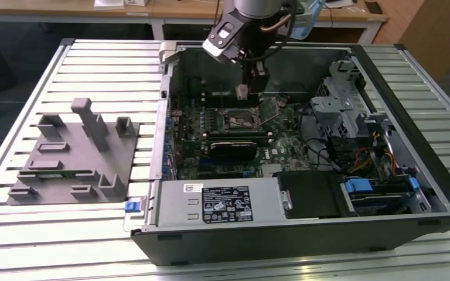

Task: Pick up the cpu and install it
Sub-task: 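Place the cpu into insertion slot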

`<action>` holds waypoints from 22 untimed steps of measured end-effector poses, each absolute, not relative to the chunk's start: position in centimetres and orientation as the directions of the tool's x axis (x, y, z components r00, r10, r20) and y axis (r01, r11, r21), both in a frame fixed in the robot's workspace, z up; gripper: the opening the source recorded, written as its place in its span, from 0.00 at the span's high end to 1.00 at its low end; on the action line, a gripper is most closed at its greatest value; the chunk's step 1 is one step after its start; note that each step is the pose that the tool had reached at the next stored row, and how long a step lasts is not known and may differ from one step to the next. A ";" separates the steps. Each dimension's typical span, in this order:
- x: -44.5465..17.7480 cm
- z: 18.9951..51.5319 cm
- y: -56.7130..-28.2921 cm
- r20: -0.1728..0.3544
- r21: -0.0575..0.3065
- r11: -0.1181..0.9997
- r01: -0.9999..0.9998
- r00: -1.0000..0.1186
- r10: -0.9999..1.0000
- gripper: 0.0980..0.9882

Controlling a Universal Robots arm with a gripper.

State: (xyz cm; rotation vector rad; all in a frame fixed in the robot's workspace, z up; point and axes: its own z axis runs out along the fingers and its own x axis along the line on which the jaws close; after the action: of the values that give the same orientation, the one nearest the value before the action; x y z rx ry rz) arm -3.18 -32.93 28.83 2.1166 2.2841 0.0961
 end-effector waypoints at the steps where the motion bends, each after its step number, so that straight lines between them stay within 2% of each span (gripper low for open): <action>1: -3.2 28.7 -32.9 0.023 0.063 0.072 0.995 -0.074 0.997 0.52; 22: -3.3 25.9 -32.9 0.023 0.052 0.053 0.997 -0.055 0.998 0.52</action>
State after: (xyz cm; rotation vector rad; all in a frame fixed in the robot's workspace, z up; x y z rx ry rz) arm -3.33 -32.93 25.91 2.1470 2.2662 0.0837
